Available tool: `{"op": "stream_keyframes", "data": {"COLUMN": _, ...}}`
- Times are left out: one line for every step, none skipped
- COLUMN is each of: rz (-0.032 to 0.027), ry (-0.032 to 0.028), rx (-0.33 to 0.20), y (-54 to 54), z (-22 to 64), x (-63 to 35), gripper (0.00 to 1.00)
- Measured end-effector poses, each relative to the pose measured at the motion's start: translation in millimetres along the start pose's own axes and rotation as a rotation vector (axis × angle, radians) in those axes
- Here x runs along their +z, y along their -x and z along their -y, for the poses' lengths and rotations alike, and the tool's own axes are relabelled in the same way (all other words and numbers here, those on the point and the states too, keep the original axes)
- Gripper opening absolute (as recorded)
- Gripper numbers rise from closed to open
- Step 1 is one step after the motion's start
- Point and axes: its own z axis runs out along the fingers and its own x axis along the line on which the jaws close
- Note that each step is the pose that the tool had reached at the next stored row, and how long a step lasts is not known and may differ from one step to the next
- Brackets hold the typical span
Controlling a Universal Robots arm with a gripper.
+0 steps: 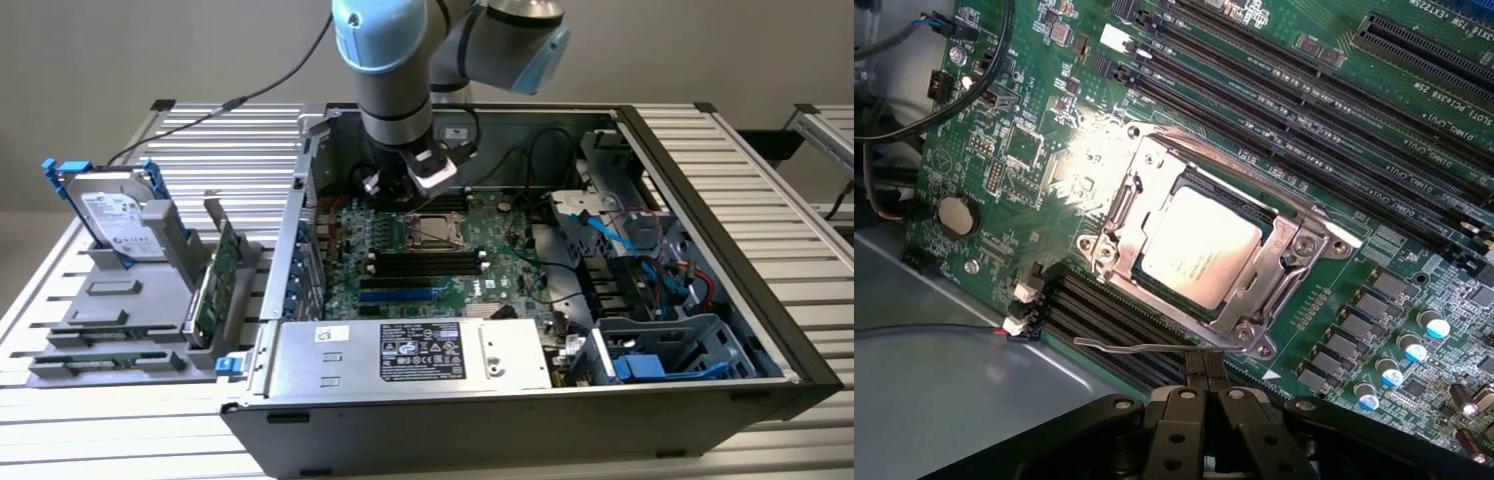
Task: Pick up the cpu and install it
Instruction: 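Install the first cpu locking lever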
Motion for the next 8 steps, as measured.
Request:
{"op": "stream_keyframes", "data": {"rz": 0.0000, "ry": 0.0000, "rx": 0.000, "y": -0.1, "z": -0.2, "x": 0.4, "gripper": 0.11}}
{"op": "stream_keyframes", "data": {"rz": 0.0001, "ry": 0.0000, "rx": 0.000, "y": -0.3, "z": -0.5, "x": 0.9, "gripper": 0.11}}
{"op": "stream_keyframes", "data": {"rz": 0.0001, "ry": 0.0000, "rx": 0.000, "y": -0.5, "z": -0.8, "x": 1.4, "gripper": 0.11}}
{"op": "stream_keyframes", "data": {"rz": 0.0000, "ry": -0.0001, "rx": 0.000, "y": -0.6, "z": -1.1, "x": 2.1, "gripper": 0.11}}
{"op": "stream_keyframes", "data": {"rz": 0.0000, "ry": 0.0000, "rx": 0.000, "y": -0.7, "z": -1.4, "x": 2.7, "gripper": 0.11}}
{"op": "stream_keyframes", "data": {"rz": 0.0001, "ry": 0.0001, "rx": 0.000, "y": -0.9, "z": -1.7, "x": 3.4, "gripper": 0.11}}
{"op": "stream_keyframes", "data": {"rz": 0.0001, "ry": 0.0000, "rx": 0.000, "y": -1.0, "z": -2.0, "x": 4.1, "gripper": 0.11}}
{"op": "stream_keyframes", "data": {"rz": 0.0001, "ry": 0.0000, "rx": 0.000, "y": -1.2, "z": -2.3, "x": 4.7, "gripper": 0.11}}
